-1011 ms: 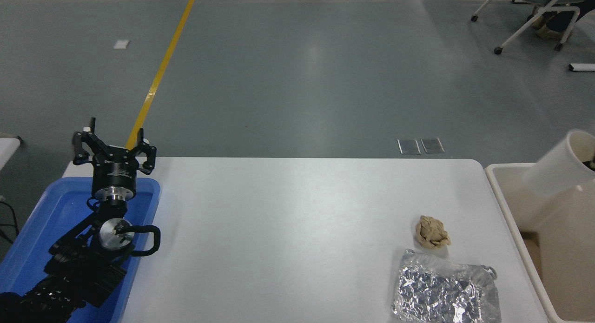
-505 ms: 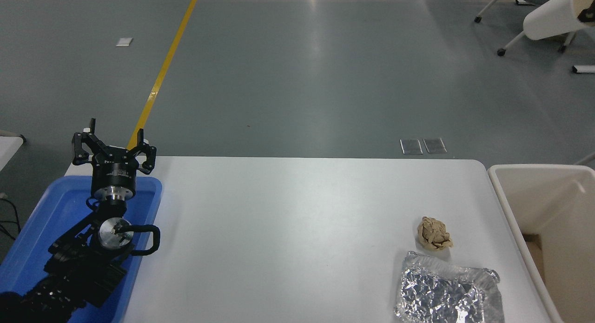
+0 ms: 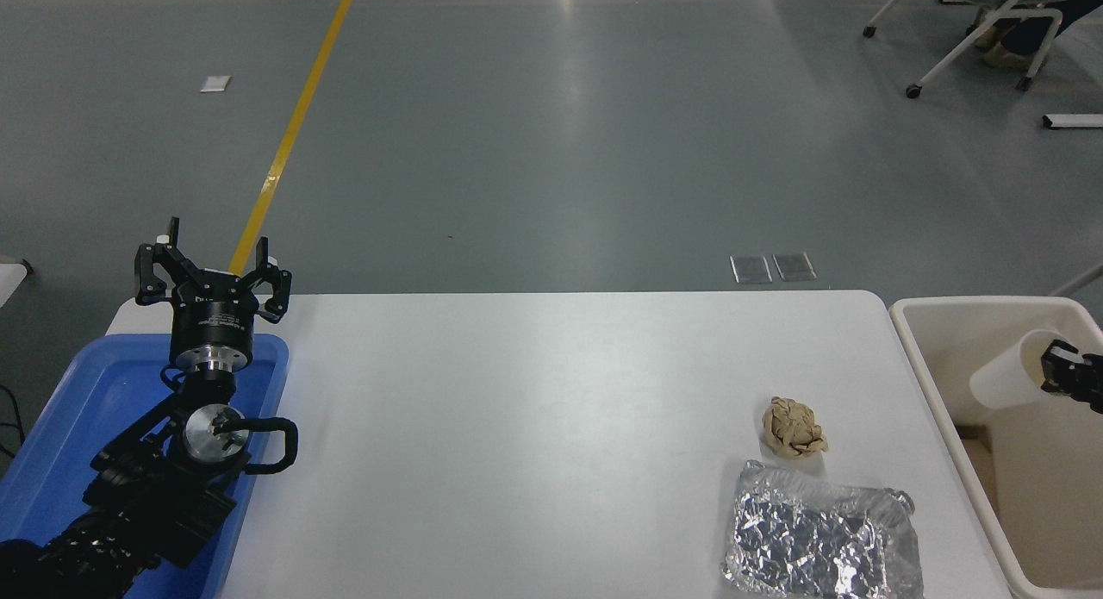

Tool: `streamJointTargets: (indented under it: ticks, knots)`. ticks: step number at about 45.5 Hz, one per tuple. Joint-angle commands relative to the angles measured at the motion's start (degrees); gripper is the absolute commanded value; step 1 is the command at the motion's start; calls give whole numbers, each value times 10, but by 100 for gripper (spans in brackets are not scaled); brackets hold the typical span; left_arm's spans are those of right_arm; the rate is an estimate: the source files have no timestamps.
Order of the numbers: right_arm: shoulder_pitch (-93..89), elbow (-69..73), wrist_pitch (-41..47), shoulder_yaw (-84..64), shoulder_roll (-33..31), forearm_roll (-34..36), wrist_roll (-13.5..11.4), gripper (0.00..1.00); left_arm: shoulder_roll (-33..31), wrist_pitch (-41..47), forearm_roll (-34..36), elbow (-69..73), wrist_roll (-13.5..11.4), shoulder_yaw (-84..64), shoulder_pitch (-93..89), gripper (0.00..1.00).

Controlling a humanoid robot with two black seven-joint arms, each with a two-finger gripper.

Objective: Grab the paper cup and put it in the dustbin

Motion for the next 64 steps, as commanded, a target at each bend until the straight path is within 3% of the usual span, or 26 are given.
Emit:
streamJointTargets:
  ticks: [1,14,29,42,55,64]
  knots:
    - [-25,-7,-34,3,9,1,-3,0,0,0,0,0,0,0,0,99]
    - [-45,-15,-100,5,26,4,-7,0,0,1,-1,0,-1,0,0,99]
    - [-81,-62,-124,4,54,77,-9,0,0,1,-1,1,-1,0,0,99]
    - [-116,-62,-200,7,81,86,-86,0,0,1,-1,0,-1,0,0,99]
    - [-123,-62,-229,6,95,149,-120,0,0,1,-2,0,-1,0,0,99]
    - [-129,-63,-233,6,100,161,-125,0,0,1,-2,0,-1,0,0,99]
